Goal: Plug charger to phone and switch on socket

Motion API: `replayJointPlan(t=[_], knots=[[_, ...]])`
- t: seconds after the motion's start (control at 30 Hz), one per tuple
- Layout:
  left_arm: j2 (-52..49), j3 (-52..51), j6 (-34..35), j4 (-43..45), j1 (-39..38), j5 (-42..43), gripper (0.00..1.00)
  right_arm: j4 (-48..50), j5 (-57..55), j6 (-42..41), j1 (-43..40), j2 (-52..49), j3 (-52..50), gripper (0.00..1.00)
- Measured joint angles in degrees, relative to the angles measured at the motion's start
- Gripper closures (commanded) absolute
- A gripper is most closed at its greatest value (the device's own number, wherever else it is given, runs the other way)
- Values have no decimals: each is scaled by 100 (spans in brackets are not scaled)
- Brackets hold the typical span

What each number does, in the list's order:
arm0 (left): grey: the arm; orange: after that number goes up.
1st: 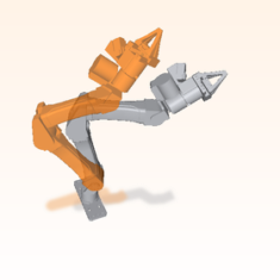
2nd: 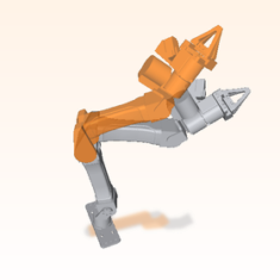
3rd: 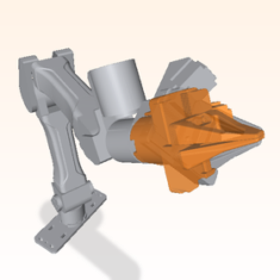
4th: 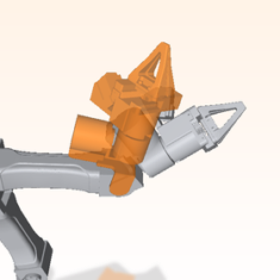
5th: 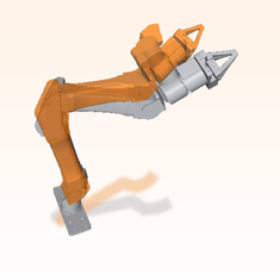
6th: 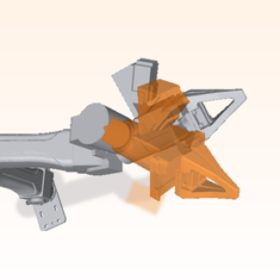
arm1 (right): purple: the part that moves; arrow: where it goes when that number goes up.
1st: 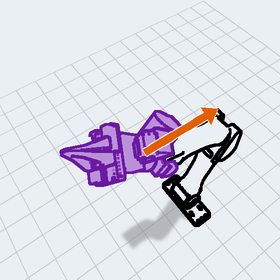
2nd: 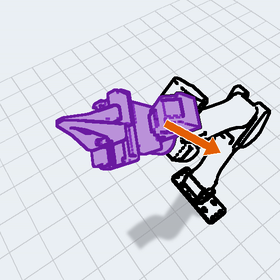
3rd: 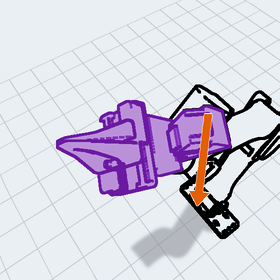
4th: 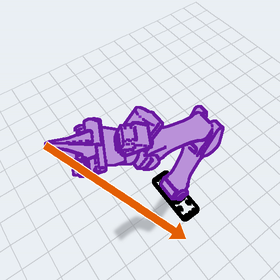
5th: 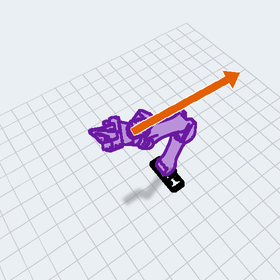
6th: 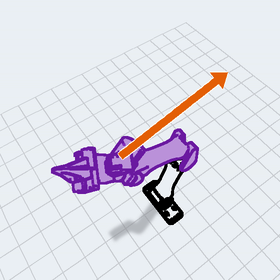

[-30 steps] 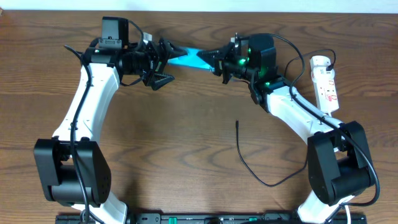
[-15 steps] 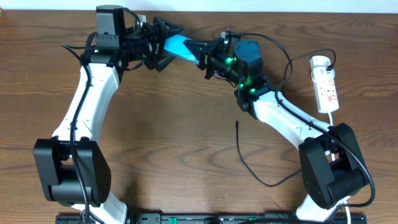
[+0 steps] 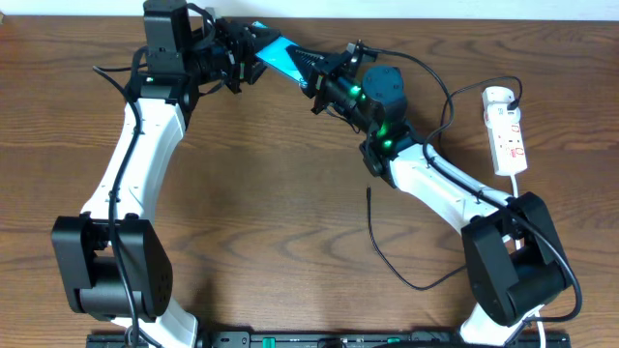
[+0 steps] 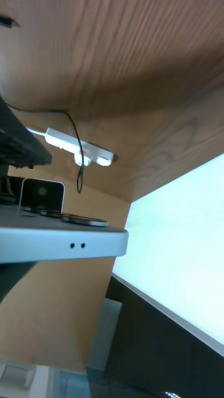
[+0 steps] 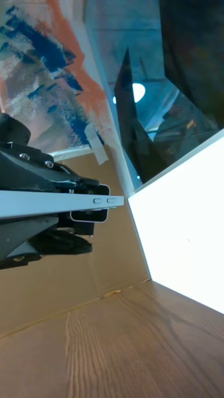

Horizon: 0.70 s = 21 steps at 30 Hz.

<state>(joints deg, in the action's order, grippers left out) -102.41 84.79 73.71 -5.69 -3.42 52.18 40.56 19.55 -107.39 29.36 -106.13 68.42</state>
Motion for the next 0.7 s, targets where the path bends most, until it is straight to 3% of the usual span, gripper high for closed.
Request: replayJointPlan(t=[0.27, 0.37, 0.7], knots=[[0, 0, 129, 142, 0, -24, 81, -2, -107, -22, 46, 0, 0, 99], [0, 0, 140, 173, 0, -24, 92, -4, -125, -31, 50, 0, 0, 99], [0, 0, -13, 212, 0, -22, 93, 0, -144, -173, 50, 0, 0, 99]])
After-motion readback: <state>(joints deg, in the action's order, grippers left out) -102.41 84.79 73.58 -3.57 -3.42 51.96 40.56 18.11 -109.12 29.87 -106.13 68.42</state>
